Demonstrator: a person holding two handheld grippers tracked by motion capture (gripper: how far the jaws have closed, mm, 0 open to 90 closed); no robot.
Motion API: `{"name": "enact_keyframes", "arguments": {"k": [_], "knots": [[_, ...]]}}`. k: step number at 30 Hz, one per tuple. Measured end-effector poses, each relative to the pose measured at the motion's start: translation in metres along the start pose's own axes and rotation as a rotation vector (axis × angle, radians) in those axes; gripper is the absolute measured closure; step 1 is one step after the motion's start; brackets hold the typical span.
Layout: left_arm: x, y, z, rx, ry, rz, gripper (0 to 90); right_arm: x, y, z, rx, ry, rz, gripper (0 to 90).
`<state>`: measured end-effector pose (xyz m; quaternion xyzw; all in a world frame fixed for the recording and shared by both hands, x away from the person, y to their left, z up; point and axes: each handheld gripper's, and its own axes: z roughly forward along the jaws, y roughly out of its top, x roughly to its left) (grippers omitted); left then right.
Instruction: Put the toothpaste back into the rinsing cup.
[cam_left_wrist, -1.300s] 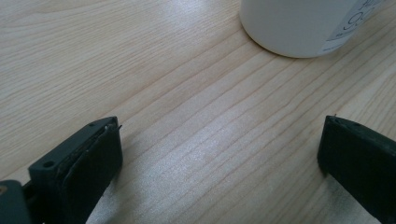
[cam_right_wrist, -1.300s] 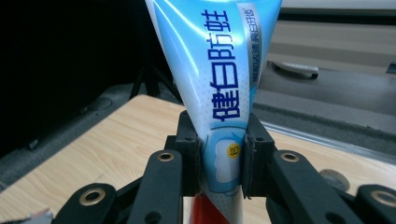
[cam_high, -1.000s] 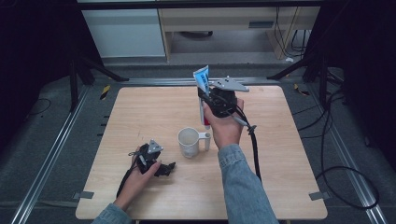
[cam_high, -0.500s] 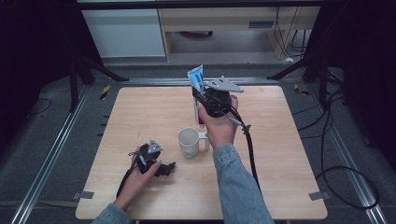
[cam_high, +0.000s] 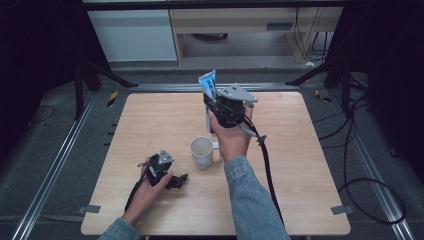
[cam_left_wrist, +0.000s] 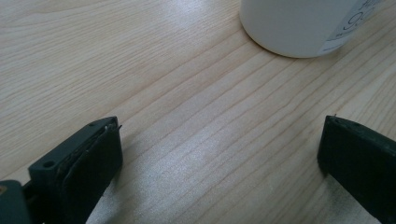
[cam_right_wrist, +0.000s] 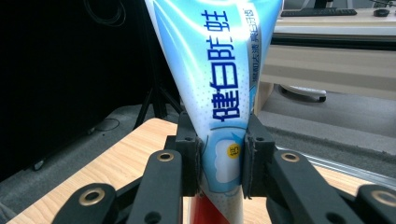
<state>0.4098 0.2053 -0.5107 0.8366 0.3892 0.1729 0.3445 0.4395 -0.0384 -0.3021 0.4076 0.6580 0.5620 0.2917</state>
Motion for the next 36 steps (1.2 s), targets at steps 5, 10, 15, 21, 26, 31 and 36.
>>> {"name": "enact_keyframes", "arguments": {"k": [5, 10, 15, 21, 26, 31, 36], "knots": [[0.0, 0.0, 0.0, 0.0, 0.0, 0.0, 0.0, 0.007, -0.006, 0.0, -0.013, -0.02, -0.003, 72.6], [0.0, 0.0, 0.0, 0.0, 0.0, 0.0, 0.0, 0.013, -0.013, 0.0, -0.027, -0.046, -0.003, 72.5], [0.0, 0.0, 0.0, 0.0, 0.0, 0.0, 0.0, 0.021, -0.018, -0.001, -0.047, -0.064, -0.008, 72.5], [0.0, 0.0, 0.0, 0.0, 0.001, 0.0, 0.0, 0.028, -0.023, -0.001, -0.06, -0.08, -0.014, 72.5], [0.0, 0.0, 0.0, 0.0, 0.0, -0.002, 0.0, 0.032, -0.03, -0.003, -0.076, -0.097, -0.011, 72.3], [0.0, 0.0, 0.0, 0.0, -0.001, -0.002, 0.0, 0.034, -0.035, -0.002, -0.083, -0.103, -0.015, 72.4], [0.0, 0.0, 0.0, 0.001, -0.002, -0.001, 0.0, 0.036, -0.04, -0.003, -0.094, -0.099, -0.005, 72.4]]}}
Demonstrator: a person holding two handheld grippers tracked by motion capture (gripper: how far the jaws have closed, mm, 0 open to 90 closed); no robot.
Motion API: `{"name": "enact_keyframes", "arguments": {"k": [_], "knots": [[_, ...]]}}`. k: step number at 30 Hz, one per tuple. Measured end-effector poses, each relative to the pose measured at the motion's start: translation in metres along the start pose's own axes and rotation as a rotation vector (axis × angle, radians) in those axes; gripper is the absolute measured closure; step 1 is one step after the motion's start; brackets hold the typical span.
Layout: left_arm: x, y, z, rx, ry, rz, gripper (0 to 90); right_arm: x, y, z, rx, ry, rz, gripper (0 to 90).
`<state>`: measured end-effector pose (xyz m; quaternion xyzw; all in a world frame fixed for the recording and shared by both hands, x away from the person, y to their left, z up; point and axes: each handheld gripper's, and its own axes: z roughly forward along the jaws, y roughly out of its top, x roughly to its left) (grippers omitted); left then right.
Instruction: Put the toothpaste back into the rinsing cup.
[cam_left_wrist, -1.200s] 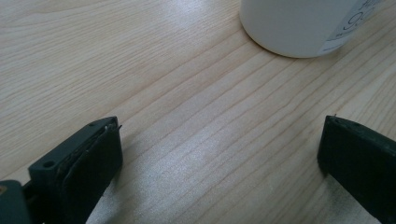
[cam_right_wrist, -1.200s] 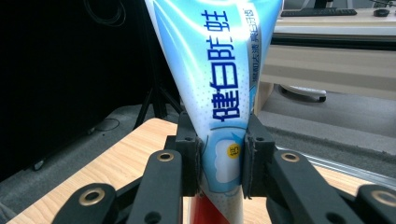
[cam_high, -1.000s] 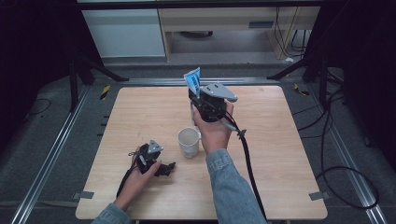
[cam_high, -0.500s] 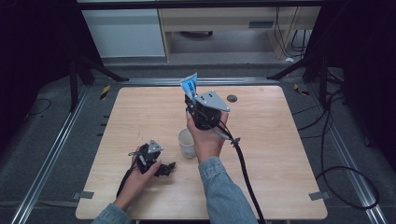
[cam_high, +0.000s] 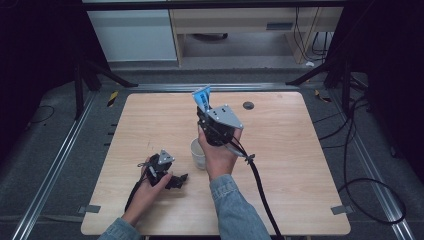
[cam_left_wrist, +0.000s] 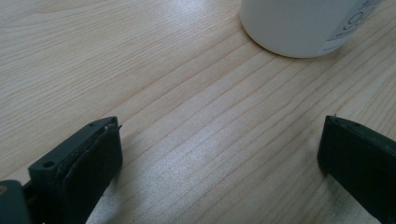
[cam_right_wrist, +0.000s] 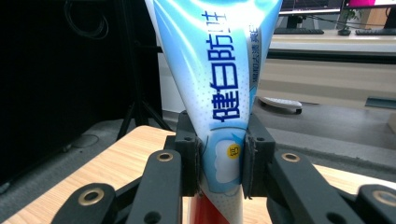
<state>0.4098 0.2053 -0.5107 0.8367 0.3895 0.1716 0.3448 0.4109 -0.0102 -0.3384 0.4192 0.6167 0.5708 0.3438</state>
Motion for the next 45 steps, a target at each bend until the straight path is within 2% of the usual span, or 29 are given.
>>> {"name": "enact_keyframes", "arguments": {"k": [12, 16, 18, 20, 26, 32, 35, 45], "knots": [[0.0, 0.0, 0.0, -0.002, 0.001, 0.0, 0.0, 0.004, -0.013, -0.003, -0.008, 0.021, 0.018, 72.3], [0.0, 0.0, 0.0, -0.002, 0.001, 0.0, 0.0, 0.006, -0.018, -0.001, -0.004, 0.024, 0.002, 72.3], [0.0, 0.0, 0.0, -0.002, 0.001, -0.001, 0.0, 0.006, -0.021, 0.0, 0.0, 0.023, 0.01, 72.3], [0.0, 0.0, 0.0, -0.002, 0.001, -0.001, 0.0, 0.006, -0.027, 0.003, 0.006, 0.018, 0.007, 72.3], [0.0, 0.0, 0.0, -0.003, 0.0, 0.0, 0.0, 0.006, -0.048, 0.014, 0.041, 0.024, 0.046, 72.3], [0.0, 0.0, 0.0, -0.003, 0.002, -0.001, 0.0, 0.002, -0.06, 0.019, 0.068, 0.013, 0.05, 72.3], [0.0, 0.0, 0.0, -0.003, 0.002, -0.001, 0.0, 0.0, -0.068, 0.021, 0.087, 0.006, 0.032, 72.3], [0.0, 0.0, 0.0, 0.003, 0.002, 0.003, 0.0, -0.005, -0.087, 0.025, 0.119, 0.002, 0.051, 72.3]]}}
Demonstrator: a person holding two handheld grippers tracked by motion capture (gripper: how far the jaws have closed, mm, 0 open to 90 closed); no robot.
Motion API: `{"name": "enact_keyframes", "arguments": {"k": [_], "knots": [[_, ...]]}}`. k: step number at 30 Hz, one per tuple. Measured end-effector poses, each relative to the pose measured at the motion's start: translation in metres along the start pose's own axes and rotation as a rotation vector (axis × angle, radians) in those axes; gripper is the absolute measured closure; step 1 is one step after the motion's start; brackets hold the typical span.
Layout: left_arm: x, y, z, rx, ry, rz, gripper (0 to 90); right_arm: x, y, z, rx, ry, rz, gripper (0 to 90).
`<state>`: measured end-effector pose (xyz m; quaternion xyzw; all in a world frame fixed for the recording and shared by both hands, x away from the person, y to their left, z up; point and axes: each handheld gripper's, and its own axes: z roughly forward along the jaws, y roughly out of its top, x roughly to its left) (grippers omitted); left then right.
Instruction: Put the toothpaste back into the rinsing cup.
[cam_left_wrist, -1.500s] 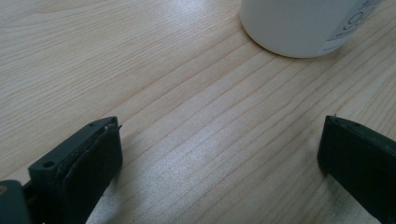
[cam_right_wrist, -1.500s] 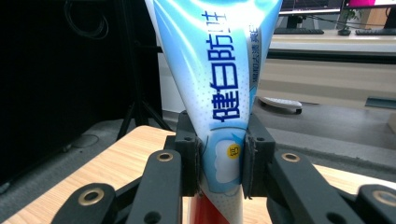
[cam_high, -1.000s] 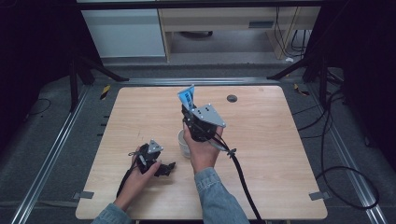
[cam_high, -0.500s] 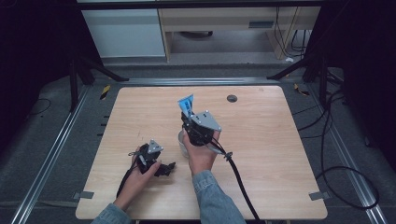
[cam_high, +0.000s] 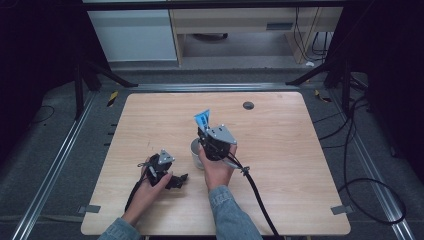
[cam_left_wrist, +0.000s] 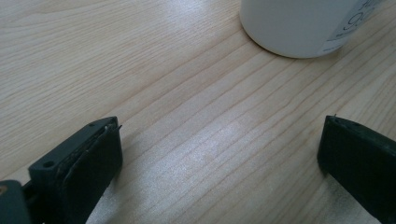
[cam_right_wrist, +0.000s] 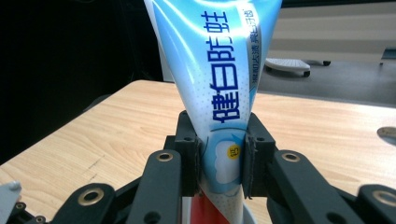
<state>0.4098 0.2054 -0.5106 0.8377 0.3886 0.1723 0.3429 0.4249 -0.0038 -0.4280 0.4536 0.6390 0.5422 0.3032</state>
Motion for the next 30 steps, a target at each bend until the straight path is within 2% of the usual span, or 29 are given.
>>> {"name": "enact_keyframes", "arguments": {"k": [13, 30], "knots": [[0.0, 0.0, 0.0, 0.0, -0.001, 0.0, 0.0, 0.001, -0.009, 0.006, 0.019, 0.005, 0.023, 72.1], [0.0, 0.0, 0.0, 0.0, 0.0, 0.0, 0.0, 0.0, -0.011, 0.004, 0.021, 0.01, 0.045, 71.3]]}}
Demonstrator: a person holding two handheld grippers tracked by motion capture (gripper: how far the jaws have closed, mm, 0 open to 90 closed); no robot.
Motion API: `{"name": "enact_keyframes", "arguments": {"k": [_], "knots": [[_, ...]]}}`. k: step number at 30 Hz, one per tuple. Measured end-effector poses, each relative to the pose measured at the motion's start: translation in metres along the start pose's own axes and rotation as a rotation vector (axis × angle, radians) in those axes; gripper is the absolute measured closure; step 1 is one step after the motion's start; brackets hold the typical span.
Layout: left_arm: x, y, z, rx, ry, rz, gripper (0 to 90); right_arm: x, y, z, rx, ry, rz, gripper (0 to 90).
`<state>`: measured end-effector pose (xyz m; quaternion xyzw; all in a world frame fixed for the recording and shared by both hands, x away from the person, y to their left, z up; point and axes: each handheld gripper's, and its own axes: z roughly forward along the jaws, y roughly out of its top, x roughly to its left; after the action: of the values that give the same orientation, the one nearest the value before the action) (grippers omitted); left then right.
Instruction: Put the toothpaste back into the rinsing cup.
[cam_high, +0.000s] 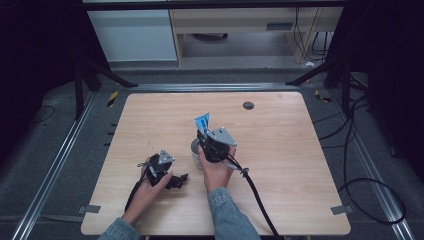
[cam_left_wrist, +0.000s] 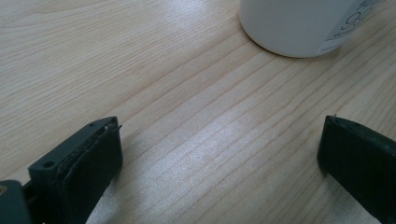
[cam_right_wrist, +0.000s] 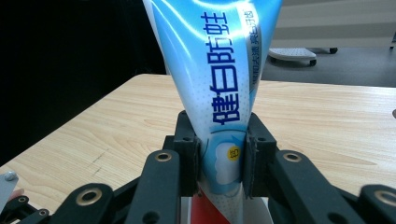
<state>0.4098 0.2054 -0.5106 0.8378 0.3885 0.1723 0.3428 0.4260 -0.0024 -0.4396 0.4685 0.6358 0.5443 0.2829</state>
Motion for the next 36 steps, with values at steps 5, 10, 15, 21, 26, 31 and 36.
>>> {"name": "enact_keyframes", "arguments": {"k": [5, 10, 15, 21, 26, 31, 36], "knots": [[0.0, 0.0, 0.0, 0.0, 0.0, 0.0, 0.0, -0.001, 0.001, 0.0, 0.005, 0.001, 0.0, 70.3], [0.0, 0.0, 0.0, 0.0, 0.0, 0.0, 0.0, -0.005, 0.003, -0.001, 0.014, 0.012, 0.0, 68.6], [0.0, 0.0, 0.0, 0.0, -0.001, 0.0, 0.0, -0.008, 0.006, -0.003, 0.029, 0.023, -0.006, 65.2], [0.0, 0.0, 0.0, 0.0, -0.001, -0.001, 0.0, -0.012, 0.007, -0.003, 0.041, 0.029, -0.011, 63.2], [0.0, 0.0, 0.0, 0.0, -0.001, -0.001, 0.0, -0.013, 0.007, -0.003, 0.045, 0.026, -0.011, 61.3], [0.0, 0.0, 0.0, 0.0, -0.001, -0.001, 0.0, -0.013, 0.007, -0.002, 0.05, 0.026, -0.013, 59.6], [0.0, 0.0, 0.0, 0.0, 0.0, 0.0, 0.0, -0.014, 0.007, -0.003, 0.051, 0.024, -0.014, 58.1]]}}
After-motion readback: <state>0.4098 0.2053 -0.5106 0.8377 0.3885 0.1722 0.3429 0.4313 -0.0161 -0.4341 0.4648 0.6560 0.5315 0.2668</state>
